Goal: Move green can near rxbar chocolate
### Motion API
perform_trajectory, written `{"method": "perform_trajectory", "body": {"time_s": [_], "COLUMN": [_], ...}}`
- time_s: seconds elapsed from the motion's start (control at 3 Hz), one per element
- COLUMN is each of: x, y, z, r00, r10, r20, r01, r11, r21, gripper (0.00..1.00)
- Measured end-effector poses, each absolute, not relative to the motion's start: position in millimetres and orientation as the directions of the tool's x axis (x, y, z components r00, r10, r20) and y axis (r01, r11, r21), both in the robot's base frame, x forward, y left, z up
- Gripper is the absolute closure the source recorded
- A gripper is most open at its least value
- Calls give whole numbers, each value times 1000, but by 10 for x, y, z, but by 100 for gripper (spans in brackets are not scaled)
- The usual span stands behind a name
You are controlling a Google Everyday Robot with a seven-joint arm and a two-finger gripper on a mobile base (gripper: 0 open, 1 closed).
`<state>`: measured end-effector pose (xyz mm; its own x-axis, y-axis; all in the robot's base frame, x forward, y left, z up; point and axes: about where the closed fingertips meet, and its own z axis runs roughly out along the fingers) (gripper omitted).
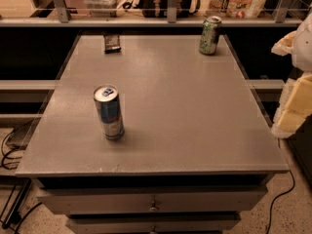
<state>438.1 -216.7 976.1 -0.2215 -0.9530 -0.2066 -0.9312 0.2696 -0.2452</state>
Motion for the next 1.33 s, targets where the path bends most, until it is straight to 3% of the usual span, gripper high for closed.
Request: {"method": "perform_trajectory", "body": {"time_s": [0.33,1.33], "x": [4397,5107], "y": [-2165,-2138], "z": [9788,9889], "r00": [-228,-254], "r10": [-949,-777], "r20": [-216,-576], "r01": [-925,-864], "r11": [281,450], "r21": [-257,-226], "gripper": [0,0]}}
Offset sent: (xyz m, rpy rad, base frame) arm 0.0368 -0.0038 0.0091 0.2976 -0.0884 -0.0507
